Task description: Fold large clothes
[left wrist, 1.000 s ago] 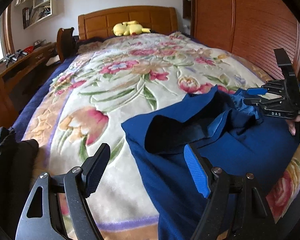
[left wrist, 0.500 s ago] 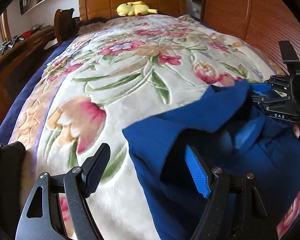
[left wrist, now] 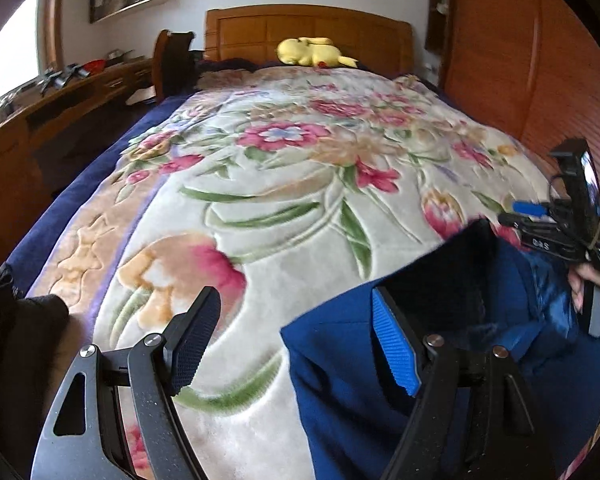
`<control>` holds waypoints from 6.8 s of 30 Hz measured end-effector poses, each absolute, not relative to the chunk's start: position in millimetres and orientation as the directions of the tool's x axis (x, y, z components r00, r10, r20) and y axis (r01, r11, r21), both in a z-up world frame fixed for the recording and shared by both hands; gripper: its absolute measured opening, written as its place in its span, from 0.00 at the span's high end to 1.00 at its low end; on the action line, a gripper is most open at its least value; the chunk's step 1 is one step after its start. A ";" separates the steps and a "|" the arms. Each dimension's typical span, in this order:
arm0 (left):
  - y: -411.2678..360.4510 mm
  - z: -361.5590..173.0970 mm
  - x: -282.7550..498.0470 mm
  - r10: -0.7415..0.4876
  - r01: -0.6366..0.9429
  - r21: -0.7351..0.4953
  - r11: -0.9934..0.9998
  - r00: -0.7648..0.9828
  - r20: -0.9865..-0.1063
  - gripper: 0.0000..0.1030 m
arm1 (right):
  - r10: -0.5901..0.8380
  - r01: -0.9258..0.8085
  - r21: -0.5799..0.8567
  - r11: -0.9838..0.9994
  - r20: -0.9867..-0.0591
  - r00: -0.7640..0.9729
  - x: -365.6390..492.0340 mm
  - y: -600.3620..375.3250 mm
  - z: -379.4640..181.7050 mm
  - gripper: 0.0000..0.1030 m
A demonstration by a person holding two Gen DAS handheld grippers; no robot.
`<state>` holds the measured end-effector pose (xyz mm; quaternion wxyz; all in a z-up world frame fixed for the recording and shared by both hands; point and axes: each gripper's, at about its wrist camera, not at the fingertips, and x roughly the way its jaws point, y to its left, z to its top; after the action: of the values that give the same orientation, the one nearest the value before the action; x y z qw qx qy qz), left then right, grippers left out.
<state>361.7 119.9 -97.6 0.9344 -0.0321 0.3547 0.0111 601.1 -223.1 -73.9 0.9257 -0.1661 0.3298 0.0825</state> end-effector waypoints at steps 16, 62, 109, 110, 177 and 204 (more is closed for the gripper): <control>131.6 -87.1 350.0 -0.008 -0.062 -0.088 0.994 0.772 -0.636 0.25 | 0.424 -0.703 -0.149 0.695 -0.705 0.568 442.4 -201.3 -65.3 0.60; -0.3 -83.9 282.1 -0.278 0.286 -0.092 0.954 0.726 -0.628 0.25 | -0.069 -0.136 -0.218 0.966 -0.730 0.680 508.2 -369.4 -93.6 0.70; -30.7 -91.7 266.0 -0.295 0.355 -0.043 0.934 0.698 -0.652 0.25 | -0.002 -0.144 -0.145 0.979 -0.712 0.702 388.1 -403.8 -61.7 0.50; -30.9 -91.4 265.3 -0.297 0.357 -0.044 0.933 0.698 -0.651 0.25 | -0.003 -0.141 -0.147 0.979 -0.704 0.711 379.0 -404.1 -60.3 0.50; -44.7 -136.3 201.9 -0.289 0.374 -0.043 0.927 0.635 -0.716 0.25 | 0.255 -0.114 0.239 0.964 -0.725 0.640 253.9 -437.4 -112.7 0.61; 97.2 -89.7 141.3 -0.195 0.188 -0.073 0.979 0.790 -0.581 0.25 | 0.504 -0.550 0.059 0.833 -0.492 0.710 259.8 -238.2 43.8 0.82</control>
<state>141.3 97.2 -89.7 0.9461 -0.0058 0.3075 -0.1013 259.8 -238.2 43.8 0.9235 -0.0461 0.2522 0.2853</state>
